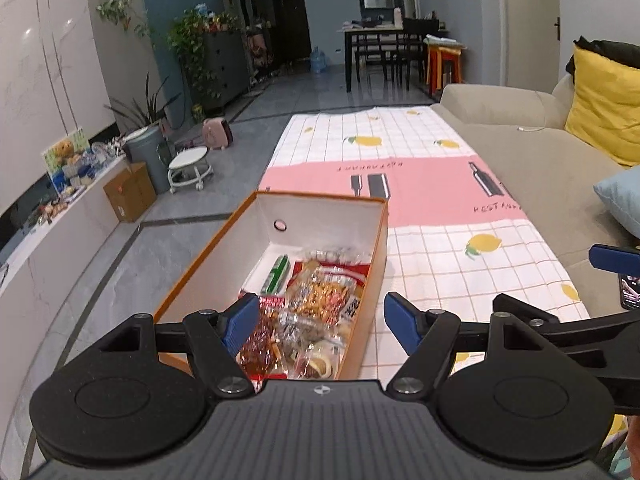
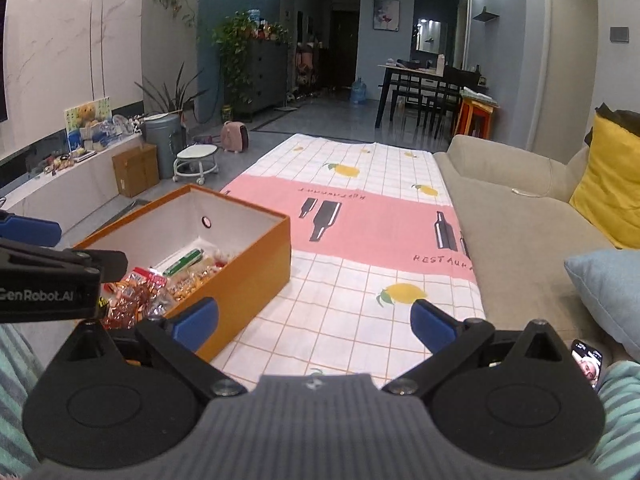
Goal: Organize snacks
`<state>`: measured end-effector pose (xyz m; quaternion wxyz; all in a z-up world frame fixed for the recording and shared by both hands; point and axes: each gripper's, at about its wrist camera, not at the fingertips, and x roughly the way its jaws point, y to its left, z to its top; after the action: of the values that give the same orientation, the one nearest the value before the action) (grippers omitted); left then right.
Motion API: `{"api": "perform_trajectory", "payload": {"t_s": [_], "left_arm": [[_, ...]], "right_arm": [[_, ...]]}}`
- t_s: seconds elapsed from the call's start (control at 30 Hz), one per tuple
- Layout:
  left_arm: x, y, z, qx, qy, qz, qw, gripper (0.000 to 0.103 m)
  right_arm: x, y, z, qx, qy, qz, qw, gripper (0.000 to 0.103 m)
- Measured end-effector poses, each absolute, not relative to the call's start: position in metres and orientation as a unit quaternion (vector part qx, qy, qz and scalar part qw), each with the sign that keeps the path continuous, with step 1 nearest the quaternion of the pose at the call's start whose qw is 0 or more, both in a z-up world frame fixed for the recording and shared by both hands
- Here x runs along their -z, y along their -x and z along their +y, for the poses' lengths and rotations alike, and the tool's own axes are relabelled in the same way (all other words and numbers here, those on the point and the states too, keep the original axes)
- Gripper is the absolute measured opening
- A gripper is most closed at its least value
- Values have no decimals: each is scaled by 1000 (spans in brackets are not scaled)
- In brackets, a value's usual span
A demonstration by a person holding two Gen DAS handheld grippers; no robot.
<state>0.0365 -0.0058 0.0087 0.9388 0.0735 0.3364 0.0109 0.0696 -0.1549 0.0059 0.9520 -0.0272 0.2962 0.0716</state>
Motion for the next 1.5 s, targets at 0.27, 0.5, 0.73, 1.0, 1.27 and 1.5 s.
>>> {"api": "perform_trajectory", "payload": {"t_s": [0.27,0.5,0.73,1.0,1.27,1.5], "left_arm": [[-3,-38,9,-28,-55,361,930,84],[-4,-40,9,-31,-55,369,927,84],[-5,-41,11,-31,-54,372,926,84],[-5,-41,11,-32,-53,372,926,84],[-4,-42,10,-33,-53,374,925,84],[-3,-42,10,-33,-52,374,925,84]], "right_arm": [[-1,-71,-154,-76,20,317,945,99],[-3,-69,-155,-77,19,313,946,99],[-2,-71,-155,-78,16,319,945,99],[-4,-71,-153,-81,20,315,945,99],[-3,-71,-153,-81,19,315,945,99],[-3,-71,-153,-80,19,315,946,99]]}}
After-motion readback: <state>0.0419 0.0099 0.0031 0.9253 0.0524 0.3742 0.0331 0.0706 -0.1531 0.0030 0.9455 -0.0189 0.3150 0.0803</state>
